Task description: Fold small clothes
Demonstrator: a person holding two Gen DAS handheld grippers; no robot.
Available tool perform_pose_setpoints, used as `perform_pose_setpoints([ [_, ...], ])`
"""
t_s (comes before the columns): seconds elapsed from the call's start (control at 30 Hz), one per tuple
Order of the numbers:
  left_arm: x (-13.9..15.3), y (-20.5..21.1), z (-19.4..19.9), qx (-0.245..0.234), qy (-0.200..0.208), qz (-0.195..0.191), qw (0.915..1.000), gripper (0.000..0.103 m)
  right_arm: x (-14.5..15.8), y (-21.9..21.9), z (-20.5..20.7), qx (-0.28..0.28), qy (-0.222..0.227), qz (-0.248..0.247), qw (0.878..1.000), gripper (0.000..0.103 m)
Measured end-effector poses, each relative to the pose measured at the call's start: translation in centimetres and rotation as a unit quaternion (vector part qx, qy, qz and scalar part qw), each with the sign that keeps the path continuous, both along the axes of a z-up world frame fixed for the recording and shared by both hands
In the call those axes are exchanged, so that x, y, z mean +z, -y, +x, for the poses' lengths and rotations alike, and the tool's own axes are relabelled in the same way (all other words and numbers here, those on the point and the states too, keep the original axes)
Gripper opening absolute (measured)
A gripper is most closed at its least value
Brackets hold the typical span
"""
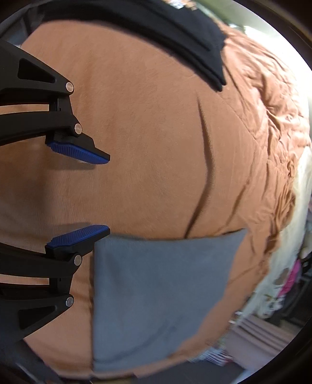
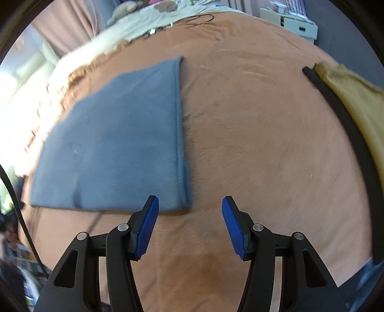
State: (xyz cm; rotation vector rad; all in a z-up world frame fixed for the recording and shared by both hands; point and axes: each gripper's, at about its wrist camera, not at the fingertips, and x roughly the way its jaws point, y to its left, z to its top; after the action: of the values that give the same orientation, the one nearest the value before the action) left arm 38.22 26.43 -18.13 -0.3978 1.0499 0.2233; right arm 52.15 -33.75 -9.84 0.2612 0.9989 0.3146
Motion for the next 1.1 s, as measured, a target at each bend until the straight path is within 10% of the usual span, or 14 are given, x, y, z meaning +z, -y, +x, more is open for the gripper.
perform_pose_setpoints([
  [0.4, -2.9, -0.4, -0.1, 0.046, 0.038, -0.206, 0.9767, 0.055, -4.6, 4.4, 0.2, -0.023, -0.039, 0.195, 0.98, 0.053],
  [1.1, -4.9, 0.0, 0.9, 0.113, 0.065, -0.298, 0.9456, 0.055, -9.8, 6.5, 1.2, -0.083, -0.045, 0.311, 0.946, 0.048],
])
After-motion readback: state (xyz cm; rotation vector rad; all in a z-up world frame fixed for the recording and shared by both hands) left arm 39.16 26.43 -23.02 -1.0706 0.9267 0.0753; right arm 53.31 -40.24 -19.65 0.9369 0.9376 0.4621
